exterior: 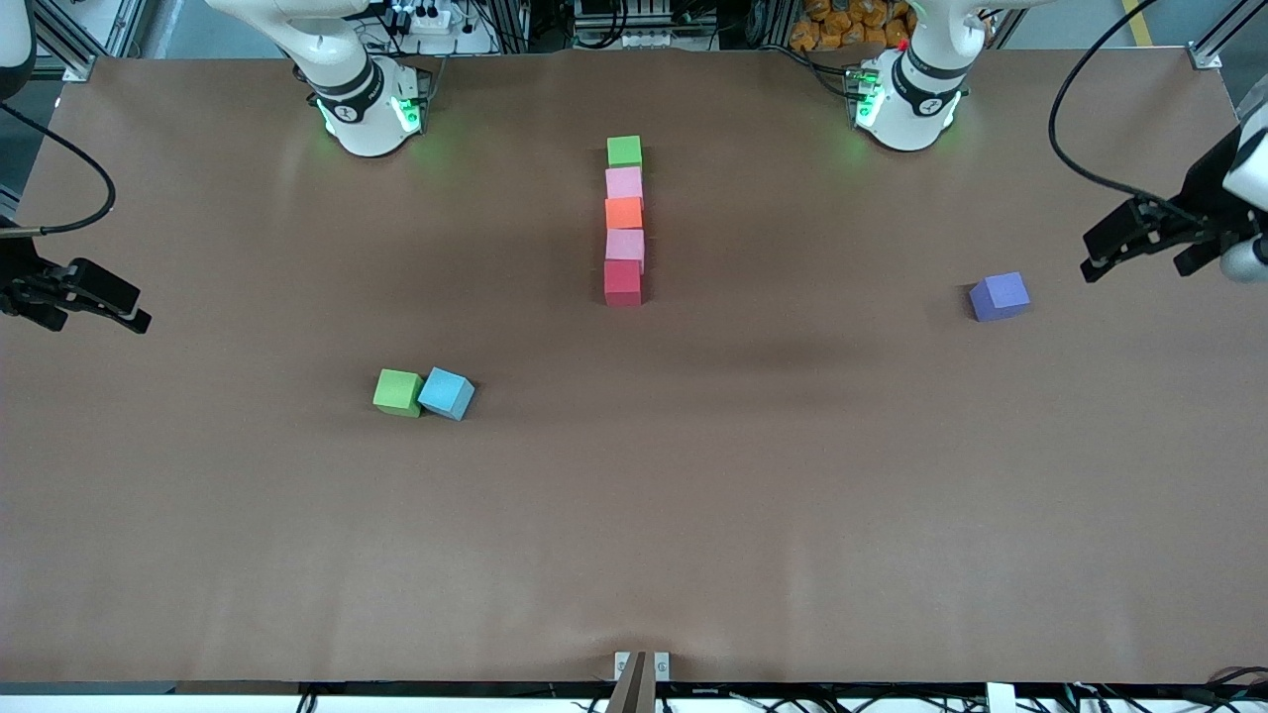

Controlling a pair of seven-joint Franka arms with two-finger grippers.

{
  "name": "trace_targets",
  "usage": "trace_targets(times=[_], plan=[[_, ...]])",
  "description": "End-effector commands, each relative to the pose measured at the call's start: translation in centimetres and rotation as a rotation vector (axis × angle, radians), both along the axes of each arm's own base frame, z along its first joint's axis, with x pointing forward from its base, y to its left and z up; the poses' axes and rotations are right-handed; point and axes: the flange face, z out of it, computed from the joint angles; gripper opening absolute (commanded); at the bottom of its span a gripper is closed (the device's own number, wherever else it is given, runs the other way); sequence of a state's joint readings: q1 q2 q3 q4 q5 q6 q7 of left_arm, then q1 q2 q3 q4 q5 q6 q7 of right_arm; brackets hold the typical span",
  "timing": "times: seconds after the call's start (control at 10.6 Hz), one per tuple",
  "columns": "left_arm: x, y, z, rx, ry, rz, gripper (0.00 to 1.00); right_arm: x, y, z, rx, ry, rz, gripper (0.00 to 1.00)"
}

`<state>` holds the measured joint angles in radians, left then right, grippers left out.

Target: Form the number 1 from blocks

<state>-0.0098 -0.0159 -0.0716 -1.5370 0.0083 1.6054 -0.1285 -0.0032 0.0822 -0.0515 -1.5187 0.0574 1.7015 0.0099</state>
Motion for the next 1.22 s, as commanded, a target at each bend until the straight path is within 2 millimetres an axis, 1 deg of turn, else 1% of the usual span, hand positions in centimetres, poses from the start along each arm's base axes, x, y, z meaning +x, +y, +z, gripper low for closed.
trace_targets(times=[0.0, 0.09, 0.19, 0.47, 0.66, 0.75, 0.94, 1.13], plan=[[-1.8, -0.2, -0.5, 0.004, 0.084, -0.129, 1.00, -0.4, -0.8, 0.7, -0.002, 0.006, -0.018, 1.00], [-1.9, -0.2, -0.2, -0.006, 0.083, -0.140, 1.00, -0.5, -0.9, 0.6, 0.002, 0.012, -0.023, 1.00], [-2.0, -0.2, 0.5, -0.006, 0.076, -0.142, 1.00, -0.5, -0.7, 0.6, 0.002, 0.013, -0.020, 1.00], [-2.0, 0.0, 0.5, 0.007, 0.079, -0.169, 1.00, -0.4, -0.7, 0.6, 0.002, 0.014, -0.020, 1.00], [-1.8, 0.1, 0.2, 0.008, 0.085, -0.168, 1.00, -0.4, -0.6, 0.6, 0.004, 0.014, -0.020, 1.00], [-1.3, 0.5, -0.6, 0.006, 0.099, -0.162, 1.00, -0.4, -0.6, 0.6, 0.004, 0.014, -0.024, 1.00], [-1.2, 0.4, -0.9, 0.007, 0.105, -0.154, 1.00, -0.4, -0.5, 0.5, 0.004, 0.015, -0.024, 1.00], [-1.2, 0.0, -0.8, 0.005, 0.103, -0.150, 1.00, -0.4, -0.5, 0.5, 0.004, 0.015, -0.026, 1.00]])
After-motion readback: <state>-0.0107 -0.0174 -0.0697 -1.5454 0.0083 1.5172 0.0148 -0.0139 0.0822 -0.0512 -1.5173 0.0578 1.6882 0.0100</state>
